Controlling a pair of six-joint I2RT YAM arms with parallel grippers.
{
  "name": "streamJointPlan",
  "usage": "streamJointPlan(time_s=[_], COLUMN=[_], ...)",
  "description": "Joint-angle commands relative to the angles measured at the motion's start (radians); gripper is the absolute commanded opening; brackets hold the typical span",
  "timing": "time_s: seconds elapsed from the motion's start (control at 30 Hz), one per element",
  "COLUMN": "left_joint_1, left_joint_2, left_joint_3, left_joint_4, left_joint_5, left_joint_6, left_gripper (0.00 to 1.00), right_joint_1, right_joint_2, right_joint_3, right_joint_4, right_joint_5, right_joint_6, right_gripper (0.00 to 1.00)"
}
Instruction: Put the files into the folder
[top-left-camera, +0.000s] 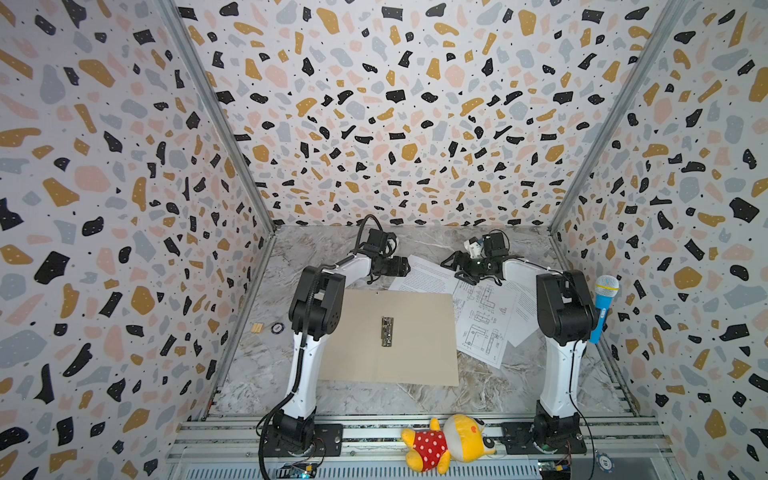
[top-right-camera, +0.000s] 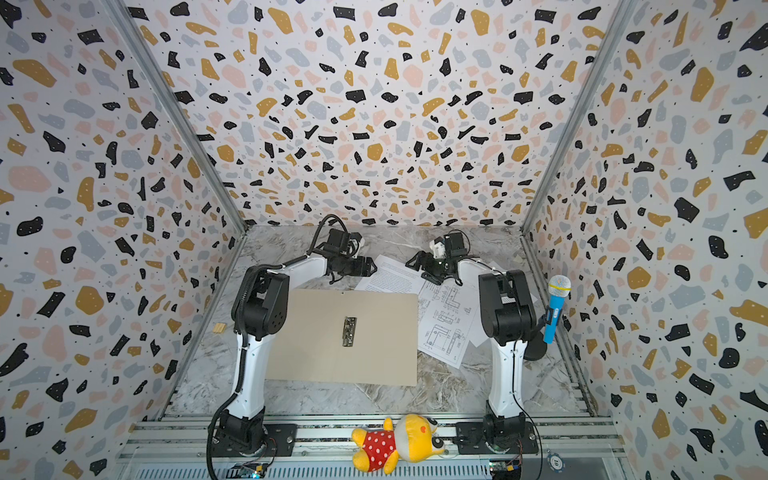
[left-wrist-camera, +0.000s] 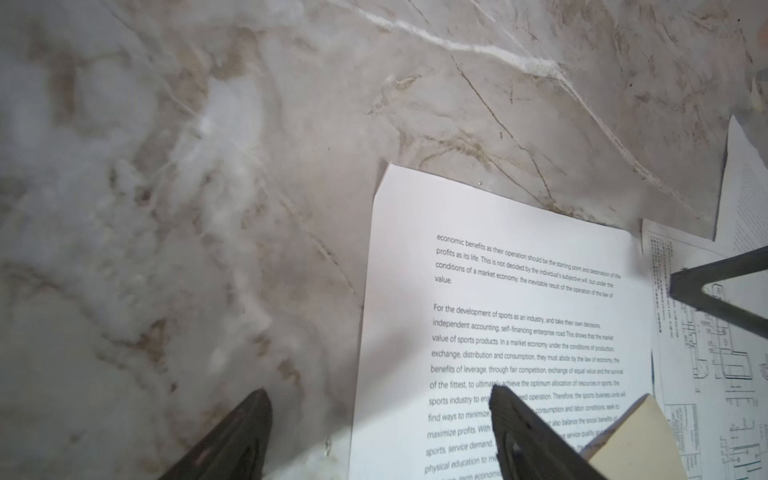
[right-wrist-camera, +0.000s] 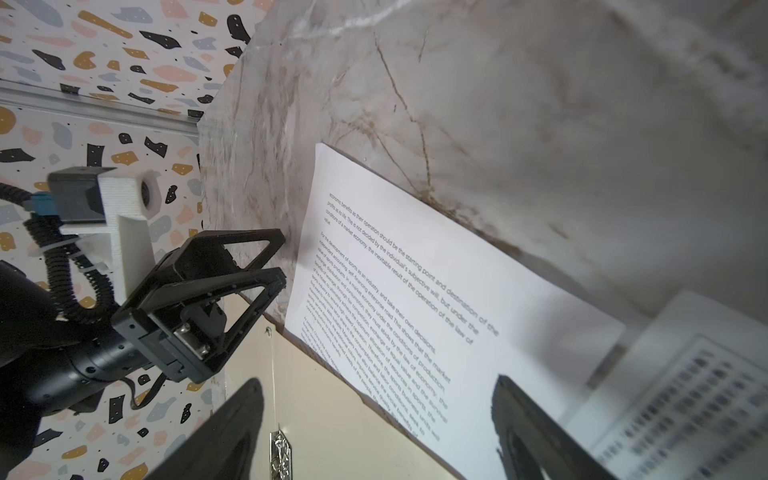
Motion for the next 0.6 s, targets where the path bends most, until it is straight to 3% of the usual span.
streamJointPlan(time_s=[0.0, 0.57], left_joint_1=[0.004, -0.018], left_joint_2=[0.003, 0.004], left_joint_3=[0.009, 0.003], left_joint_4=[-0.075, -0.100], left_joint_5=[-0.024, -0.003], left_joint_6=[0.029, 0.038], left_gripper=[0.86, 0.89], right_joint_1=[-0.003, 0.021], right_joint_2=[-0.043, 0.021], right_joint_3=[0.026, 0.067], right_joint_4=[-0.109, -0.217], right_joint_5=[0.033, 0.084], right_joint_6=[-0.016, -0.058], right_gripper=[0.87, 0.84])
